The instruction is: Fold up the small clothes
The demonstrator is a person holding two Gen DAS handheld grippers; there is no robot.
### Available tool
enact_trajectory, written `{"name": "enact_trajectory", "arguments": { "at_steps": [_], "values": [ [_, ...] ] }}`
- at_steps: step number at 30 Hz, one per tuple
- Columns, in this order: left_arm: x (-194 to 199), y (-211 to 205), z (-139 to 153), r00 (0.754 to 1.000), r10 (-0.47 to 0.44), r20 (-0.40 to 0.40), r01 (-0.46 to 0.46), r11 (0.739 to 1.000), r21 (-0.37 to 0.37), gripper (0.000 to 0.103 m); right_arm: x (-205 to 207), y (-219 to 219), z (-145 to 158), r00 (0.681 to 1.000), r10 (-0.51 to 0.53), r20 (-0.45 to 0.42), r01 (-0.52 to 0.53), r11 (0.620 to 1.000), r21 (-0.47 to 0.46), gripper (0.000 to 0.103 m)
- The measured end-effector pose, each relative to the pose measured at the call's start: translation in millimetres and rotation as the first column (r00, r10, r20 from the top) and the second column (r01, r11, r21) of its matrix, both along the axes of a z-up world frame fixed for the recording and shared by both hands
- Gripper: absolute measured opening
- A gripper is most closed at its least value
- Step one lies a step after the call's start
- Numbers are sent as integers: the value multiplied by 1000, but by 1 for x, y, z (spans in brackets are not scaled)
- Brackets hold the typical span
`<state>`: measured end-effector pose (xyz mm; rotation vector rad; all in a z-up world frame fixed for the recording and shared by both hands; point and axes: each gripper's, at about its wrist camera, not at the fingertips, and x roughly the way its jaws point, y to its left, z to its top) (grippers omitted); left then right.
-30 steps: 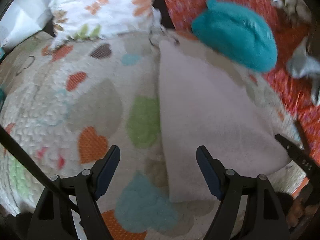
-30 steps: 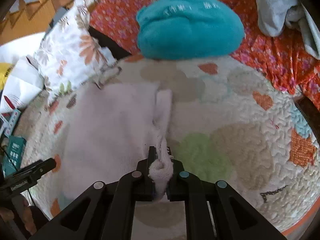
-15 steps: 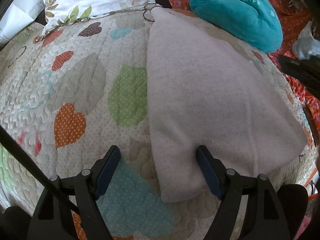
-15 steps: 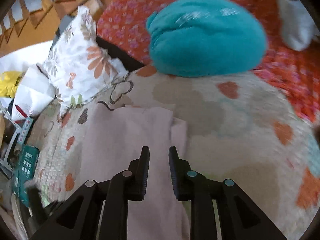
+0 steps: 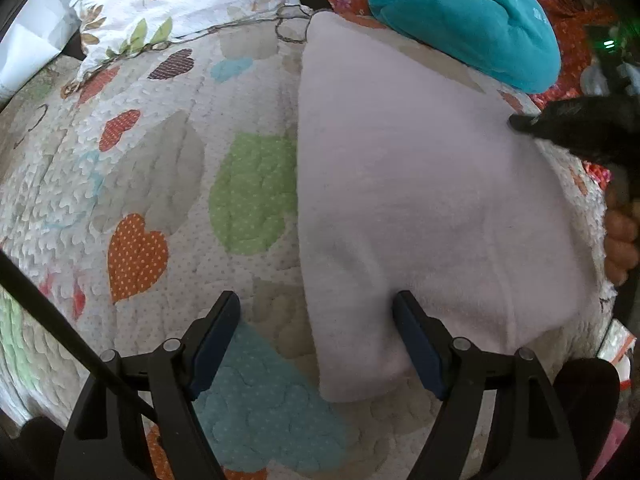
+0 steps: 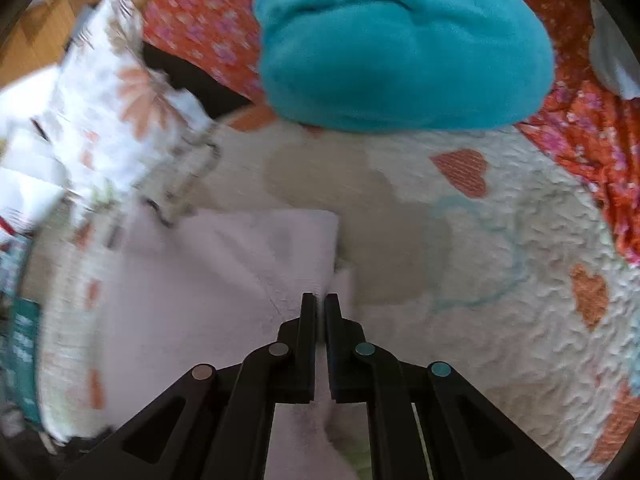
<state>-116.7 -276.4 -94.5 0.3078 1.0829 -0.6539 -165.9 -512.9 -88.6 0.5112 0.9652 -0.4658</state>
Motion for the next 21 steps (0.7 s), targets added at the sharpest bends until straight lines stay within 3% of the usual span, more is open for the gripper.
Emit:
{"name": "enact_trajectory", "arguments": {
  "at_steps": [3,6,8,10,12,15,18,19,21],
  "values": [
    [2,13,15,999,-19,-44,17,999,-37,77,-2,12,3,999,30,-38,-33,996,-80,6],
    [4,25,35,999,-13,-44,8,995,-104,77,-12,18,30,999,13,34,-9,993,-119,9],
    [9,27,43,1000,15,3,-14,993,-120,77,-11,26,52,991,55,119,-46,996,-79,10],
    [13,23,43,1000,22,22,-19,991,-130,77,5,38,67,971,137,198,-140,990,3,10],
    [16,17,34,1000,21,13,-20,992,-121,77,22,49,68,937,216,274,-262,954,145,10],
    [16,7,9,999,7,-36,-10,997,-70,77,64,66,42,880,294,372,-439,802,405,10],
    [12,7,-2,999,8,-48,-12,997,-76,78,104,77,5,886,331,326,-458,741,491,10],
    [11,7,-2,999,5,-40,-8,997,-79,78,118,76,-9,898,323,300,-438,735,518,10],
    [11,8,-2,999,-4,-39,1,996,-85,78,144,68,-29,919,296,261,-392,757,523,5]
  ]
}}
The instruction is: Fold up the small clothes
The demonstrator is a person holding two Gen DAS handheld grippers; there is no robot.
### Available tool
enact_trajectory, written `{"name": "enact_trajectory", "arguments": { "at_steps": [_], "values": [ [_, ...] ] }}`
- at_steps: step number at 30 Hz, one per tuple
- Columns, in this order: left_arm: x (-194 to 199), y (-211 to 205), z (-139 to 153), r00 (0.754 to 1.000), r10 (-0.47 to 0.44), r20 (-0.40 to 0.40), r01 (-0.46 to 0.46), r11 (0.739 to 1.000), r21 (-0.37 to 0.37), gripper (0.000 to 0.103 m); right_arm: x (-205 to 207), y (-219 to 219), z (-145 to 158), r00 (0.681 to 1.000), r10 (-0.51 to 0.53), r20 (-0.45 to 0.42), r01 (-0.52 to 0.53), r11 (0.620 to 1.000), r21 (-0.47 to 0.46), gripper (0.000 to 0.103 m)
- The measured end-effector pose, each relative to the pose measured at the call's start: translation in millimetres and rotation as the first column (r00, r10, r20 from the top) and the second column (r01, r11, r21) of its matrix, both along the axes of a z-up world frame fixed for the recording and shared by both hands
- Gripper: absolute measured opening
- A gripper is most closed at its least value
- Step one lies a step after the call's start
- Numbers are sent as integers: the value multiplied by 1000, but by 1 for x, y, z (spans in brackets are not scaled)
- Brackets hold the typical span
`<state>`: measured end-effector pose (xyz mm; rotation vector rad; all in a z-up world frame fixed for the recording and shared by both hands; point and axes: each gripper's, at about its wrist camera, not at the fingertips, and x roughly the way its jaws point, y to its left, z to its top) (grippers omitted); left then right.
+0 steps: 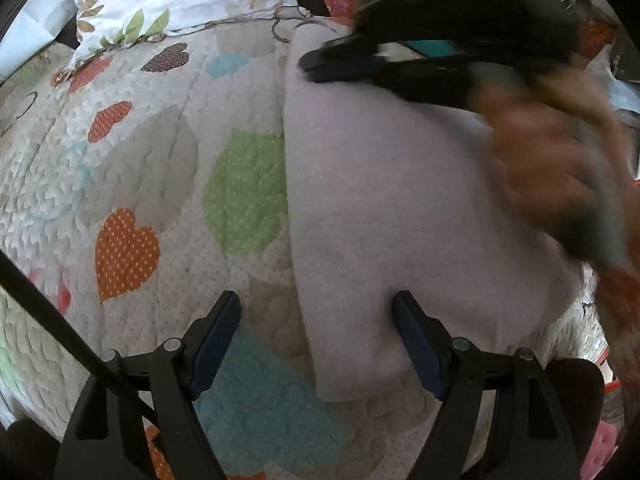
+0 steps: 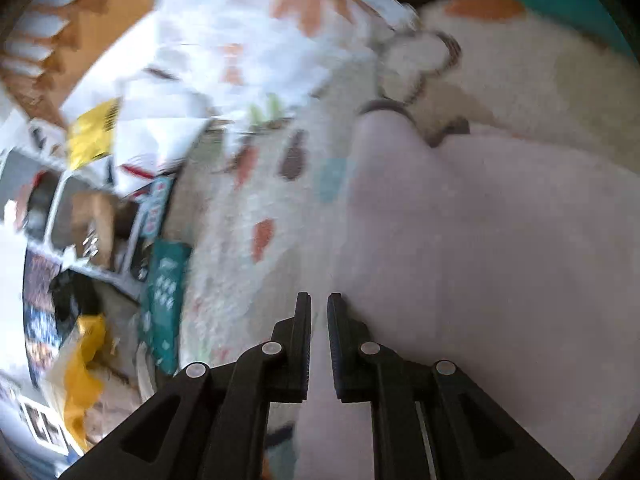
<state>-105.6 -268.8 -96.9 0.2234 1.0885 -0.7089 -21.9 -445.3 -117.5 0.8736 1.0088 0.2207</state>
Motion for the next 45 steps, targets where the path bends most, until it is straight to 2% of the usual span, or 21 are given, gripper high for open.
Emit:
{"name": "enact_trajectory", "arguments": {
  "at_steps": [3,6,8,9,11,14,16,17,19,21,24,27,29,31,32,34,36,40,42,44,45],
  "values": [
    [3,4,-2,1000,2,-17,-3,1000,-22,78,36,-23,-17,993,-100,-58,96,992,-76,3],
    [2,5,-3,1000,0,-14,0,1000,-29,78,54,-42,-18,985,-161,-59,157,985,-64,0],
    [1,7,-2,1000,-3,-10,3,999,-32,78,60,-51,-5,977,-208,-48,200,970,-140,1],
    [0,7,-1,1000,-5,-10,5,999,-34,78,60,-56,1,972,-230,-45,219,961,-172,5],
    [0,10,2,1000,-4,-27,3,999,-46,78,53,-66,19,965,-261,-20,251,946,-204,5],
    [0,21,12,998,10,-60,-15,996,-92,77,17,-72,50,965,-261,26,261,943,-209,13],
    [-1,29,19,998,29,-48,-35,993,-116,77,-25,-67,70,970,-237,44,241,942,-234,15],
    [-1,32,23,998,43,-35,-47,992,-119,77,-35,-62,75,972,-231,40,234,942,-241,16],
    [-1,35,25,997,72,-21,-74,991,-112,77,-80,-49,78,973,-228,39,231,944,-235,16],
    [2,36,22,996,93,-17,-94,989,-116,77,-128,-40,71,967,-254,31,256,951,-174,16],
    [5,33,9,994,109,-31,-111,991,-80,77,-183,-24,44,951,-310,-8,308,947,-94,16],
    [-1,32,-1,994,103,-49,-105,994,-36,78,-229,-17,19,917,-395,-57,387,914,-118,16],
    [-9,35,5,994,94,-52,-96,995,-41,78,-255,-19,14,890,-453,-41,449,890,-83,16],
    [-12,40,18,996,70,-49,-74,994,-75,78,-267,-22,20,879,-476,-15,473,876,-89,16],
    [-12,42,24,997,70,-35,-73,993,-89,77,-270,-24,24,879,-476,-3,473,875,-98,17],
    [-5,42,34,997,75,-7,-76,991,-107,79,-269,-31,37,886,-463,23,461,876,-145,29],
    [11,39,38,997,77,-24,-79,989,-127,80,-260,-43,46,882,-467,56,469,863,-190,50],
    [55,20,32,993,48,-112,-70,977,-201,83,-226,-68,38,886,-460,50,458,857,-236,54],
    [74,3,20,985,0,-174,-40,974,-223,83,-205,-83,23,895,-445,34,443,874,-200,54],
    [90,-12,4,960,-37,-277,-38,965,-261,84,-187,-92,8,904,-428,16,426,893,-145,54],
    [95,-14,-1,953,-38,-301,-52,957,-285,91,-177,-95,0,912,-411,10,410,906,-110,54]
  ]
}}
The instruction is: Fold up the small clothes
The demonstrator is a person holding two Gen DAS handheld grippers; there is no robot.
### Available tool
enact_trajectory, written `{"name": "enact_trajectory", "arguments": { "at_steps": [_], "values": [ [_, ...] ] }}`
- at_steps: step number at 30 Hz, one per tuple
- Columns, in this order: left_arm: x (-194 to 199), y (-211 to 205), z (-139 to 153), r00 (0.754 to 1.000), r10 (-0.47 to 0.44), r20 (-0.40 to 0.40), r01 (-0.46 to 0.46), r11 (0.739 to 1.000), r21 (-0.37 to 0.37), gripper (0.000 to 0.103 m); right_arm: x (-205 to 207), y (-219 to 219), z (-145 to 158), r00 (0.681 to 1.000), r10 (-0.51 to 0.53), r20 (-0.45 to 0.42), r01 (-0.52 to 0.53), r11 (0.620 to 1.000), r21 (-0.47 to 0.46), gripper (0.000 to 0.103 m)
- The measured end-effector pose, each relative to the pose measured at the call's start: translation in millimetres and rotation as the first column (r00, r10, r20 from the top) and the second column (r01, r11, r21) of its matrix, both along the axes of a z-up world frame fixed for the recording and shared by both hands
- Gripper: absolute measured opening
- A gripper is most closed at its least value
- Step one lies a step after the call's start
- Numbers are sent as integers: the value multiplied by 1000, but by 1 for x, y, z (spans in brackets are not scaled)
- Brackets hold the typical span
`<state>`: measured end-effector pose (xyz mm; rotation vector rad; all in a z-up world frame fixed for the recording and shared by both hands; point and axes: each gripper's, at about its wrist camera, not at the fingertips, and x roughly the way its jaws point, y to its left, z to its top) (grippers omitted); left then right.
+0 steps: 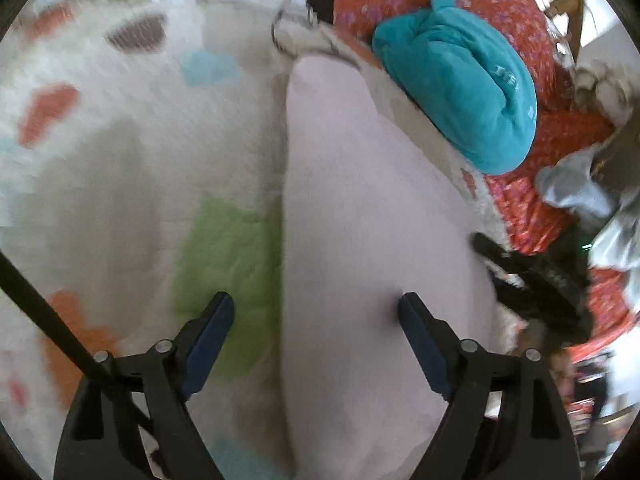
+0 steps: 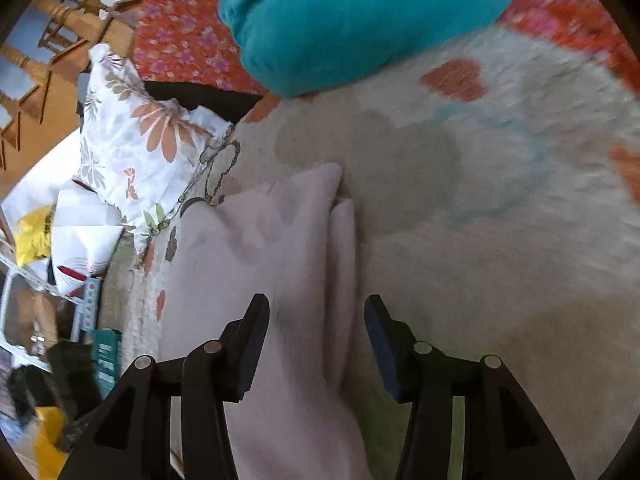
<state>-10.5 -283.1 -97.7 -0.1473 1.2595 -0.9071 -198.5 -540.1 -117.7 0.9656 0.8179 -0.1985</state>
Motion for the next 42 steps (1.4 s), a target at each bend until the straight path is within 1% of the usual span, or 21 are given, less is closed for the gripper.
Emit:
{"name": "enact_trajectory", "arguments": {
  "at_steps": [2,3,4,5,6,7,10,15,17,18,20,21,24,28,34,36,37,38,40,41,42],
  "values": [
    [2,-4,2,1000,7,-9,-7,1000,-23,92,13,2,-10,1000,11,-5,-11,1000,-2,54],
    [1,-7,4,1000,-6,-14,6,1000,-27,81,17,5,-12,1000,3,0,-3,1000,-22,50],
    [0,-9,5,1000,-20,-21,20,999,-34,47,22,9,-12,1000,3,6,-3,1000,-26,44],
    [-1,-12,6,998,-44,-46,42,998,-35,41,26,11,-13,1000,14,9,-14,1000,0,25],
    [-3,-11,10,999,-38,-33,37,999,-22,37,30,14,-9,1000,11,19,-12,1000,12,23],
    [-4,-10,16,999,-40,-19,40,999,-23,29,32,16,-4,1000,12,23,-12,1000,5,22],
    [1,-8,44,999,-43,11,44,998,-52,28,38,20,26,995,34,95,-34,999,-5,20],
    [12,-18,78,990,-15,143,19,999,-27,29,54,20,62,984,59,169,-48,996,-72,19],
    [19,-20,71,987,11,159,-13,1000,14,33,64,16,56,990,42,134,-30,995,-95,20],
    [23,-19,62,986,39,161,-47,998,50,37,68,13,50,994,29,102,-17,994,-110,25],
    [29,-16,38,986,67,154,-87,988,130,37,73,8,34,1000,-23,-9,21,986,-168,27],
    [31,-14,26,989,71,132,-90,986,144,43,70,5,25,997,-54,-46,45,983,-178,27],
    [28,3,18,987,110,116,-123,987,107,62,48,4,27,994,-106,-1,104,981,-161,27],
    [12,20,18,981,126,148,-144,982,119,67,22,30,50,992,-120,41,127,958,-257,27],
    [-29,45,32,958,139,250,-183,969,163,67,13,98,59,998,37,53,-15,926,-377,27],
    [-43,56,46,932,159,327,-223,960,170,68,12,115,43,998,70,2,-65,929,-365,27],
    [-50,63,54,911,170,376,-250,953,174,72,10,118,36,997,71,-18,-73,929,-363,27],
    [-58,70,66,871,185,455,-292,940,179,76,7,124,24,996,62,-64,-81,927,-367,27],
    [-70,80,83,803,204,560,-352,921,169,86,-3,131,13,995,48,-92,-80,920,-384,27],
    [-78,88,96,750,220,624,-387,911,144,88,-8,136,11,995,40,-93,-74,915,-397,27],
    [-85,94,105,714,233,661,-411,903,125,94,-13,141,11,995,36,-92,-71,907,-415,27]
  ]
}}
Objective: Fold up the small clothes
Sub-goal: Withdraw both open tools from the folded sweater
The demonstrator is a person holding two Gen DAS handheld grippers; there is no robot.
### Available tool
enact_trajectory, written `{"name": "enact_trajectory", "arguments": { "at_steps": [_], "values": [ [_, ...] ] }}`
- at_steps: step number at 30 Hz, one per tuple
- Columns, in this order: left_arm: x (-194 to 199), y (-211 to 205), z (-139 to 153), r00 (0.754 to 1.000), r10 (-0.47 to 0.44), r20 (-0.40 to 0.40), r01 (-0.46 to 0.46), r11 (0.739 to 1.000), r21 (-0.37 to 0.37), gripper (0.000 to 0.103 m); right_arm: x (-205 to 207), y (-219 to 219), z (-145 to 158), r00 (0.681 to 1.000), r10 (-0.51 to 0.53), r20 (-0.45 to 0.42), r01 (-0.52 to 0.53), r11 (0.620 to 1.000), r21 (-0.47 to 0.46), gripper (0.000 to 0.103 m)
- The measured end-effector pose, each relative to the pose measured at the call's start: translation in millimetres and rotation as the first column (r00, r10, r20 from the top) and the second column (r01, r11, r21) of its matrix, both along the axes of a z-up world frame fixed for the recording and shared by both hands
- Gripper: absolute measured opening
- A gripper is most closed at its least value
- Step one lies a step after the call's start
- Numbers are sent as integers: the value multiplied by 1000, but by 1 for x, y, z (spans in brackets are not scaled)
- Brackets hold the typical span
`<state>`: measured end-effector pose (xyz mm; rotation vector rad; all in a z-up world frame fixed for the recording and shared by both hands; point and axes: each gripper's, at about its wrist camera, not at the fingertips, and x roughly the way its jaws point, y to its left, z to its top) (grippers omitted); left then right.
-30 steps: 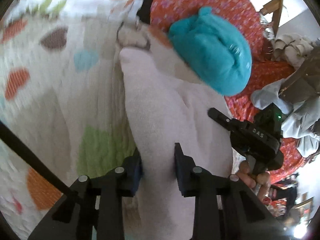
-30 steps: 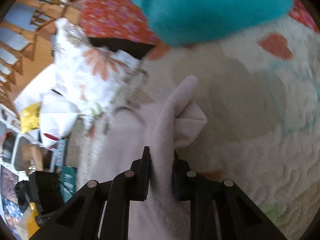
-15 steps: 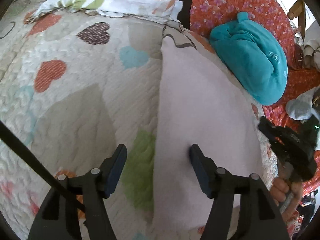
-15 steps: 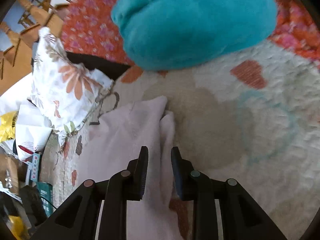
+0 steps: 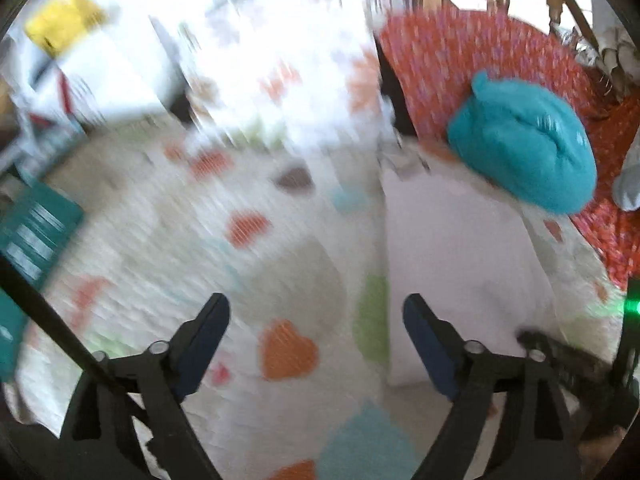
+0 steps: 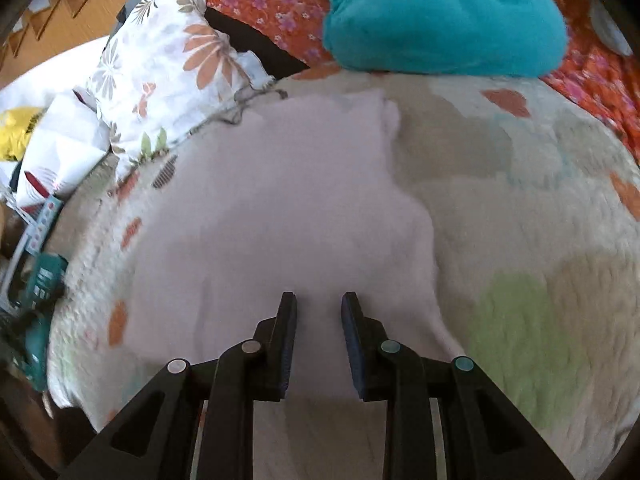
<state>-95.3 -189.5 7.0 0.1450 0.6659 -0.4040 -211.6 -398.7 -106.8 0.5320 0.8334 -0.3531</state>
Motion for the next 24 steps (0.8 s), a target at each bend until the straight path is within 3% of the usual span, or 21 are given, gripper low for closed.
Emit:
{"name": "enact_trajectory", "arguments": {
  "at_steps": [1,3,5,7,10,14,19,24],
  "values": [
    [-5,5,8,999,20,45,-20,1000,0,100,-4,5,1,1000,1,-7,-1,1000,-23,27],
    [-20,18,25,987,60,151,-59,998,-17,103,-10,14,6,1000,3,-25,-5,998,-67,27],
    [-29,25,33,982,49,182,-44,999,-31,103,-22,19,10,999,-14,-39,9,994,-113,27],
    [-29,21,31,990,3,142,-1,1000,-16,103,-30,21,15,998,-47,-40,40,988,-151,29],
    [-33,14,14,996,-92,7,92,996,13,103,-42,26,19,994,-103,-46,92,975,-204,40],
    [-43,6,-13,994,-88,-73,89,996,17,103,-49,30,18,990,-127,-67,109,966,-233,45],
    [-48,1,-58,970,-85,-228,93,995,28,103,-59,28,19,983,-172,-69,152,961,-233,50],
    [-48,-5,-94,958,-67,-279,93,992,80,103,-62,26,17,979,-186,-80,165,962,-216,52]
  ]
}}
